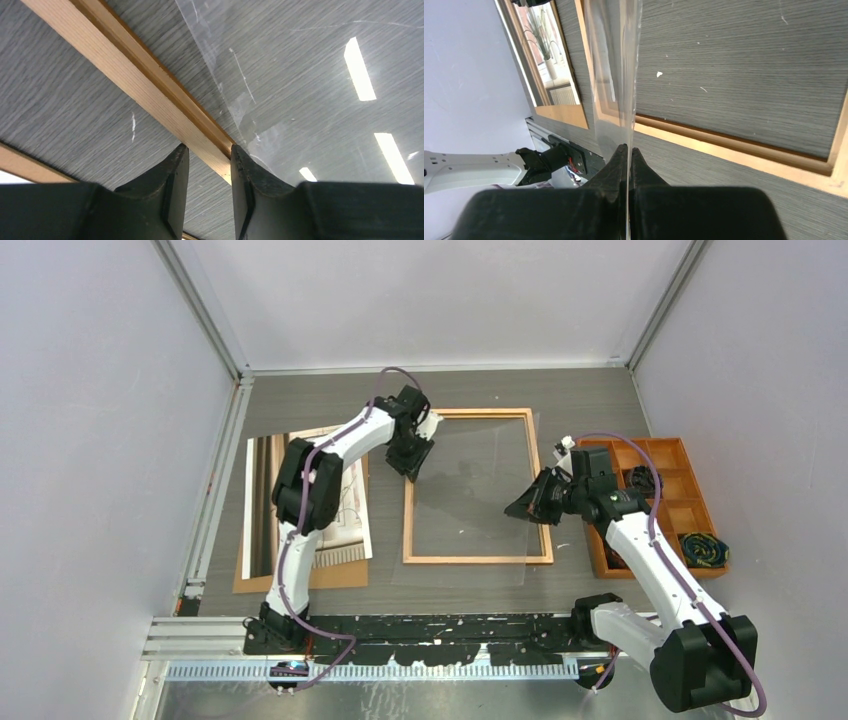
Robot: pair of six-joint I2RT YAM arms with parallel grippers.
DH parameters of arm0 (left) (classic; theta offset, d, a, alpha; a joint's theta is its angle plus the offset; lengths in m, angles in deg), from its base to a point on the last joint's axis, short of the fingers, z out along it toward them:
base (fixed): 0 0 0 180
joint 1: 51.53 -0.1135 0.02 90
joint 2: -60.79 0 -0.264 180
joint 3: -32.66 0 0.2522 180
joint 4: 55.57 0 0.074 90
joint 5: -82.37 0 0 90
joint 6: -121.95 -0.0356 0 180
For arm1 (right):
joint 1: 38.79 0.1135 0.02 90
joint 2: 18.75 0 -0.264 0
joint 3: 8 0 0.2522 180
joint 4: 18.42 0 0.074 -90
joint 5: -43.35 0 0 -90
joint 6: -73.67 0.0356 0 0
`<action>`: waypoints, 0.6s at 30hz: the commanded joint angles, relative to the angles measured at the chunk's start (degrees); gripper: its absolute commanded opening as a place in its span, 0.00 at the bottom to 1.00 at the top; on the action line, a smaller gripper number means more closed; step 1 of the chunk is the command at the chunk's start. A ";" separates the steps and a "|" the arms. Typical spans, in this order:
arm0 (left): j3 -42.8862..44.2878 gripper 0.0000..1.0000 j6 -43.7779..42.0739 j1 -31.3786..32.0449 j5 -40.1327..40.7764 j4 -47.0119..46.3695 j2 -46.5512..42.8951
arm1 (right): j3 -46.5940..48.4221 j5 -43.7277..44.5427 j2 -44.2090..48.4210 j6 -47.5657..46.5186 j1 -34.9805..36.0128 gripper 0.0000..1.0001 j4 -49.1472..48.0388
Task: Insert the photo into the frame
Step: Move the photo frame to the center of the board.
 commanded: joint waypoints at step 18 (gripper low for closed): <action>-4.38 0.57 -5.21 -4.18 3.66 2.43 -11.92 | 0.60 -10.45 -1.45 8.72 -0.18 0.01 -17.68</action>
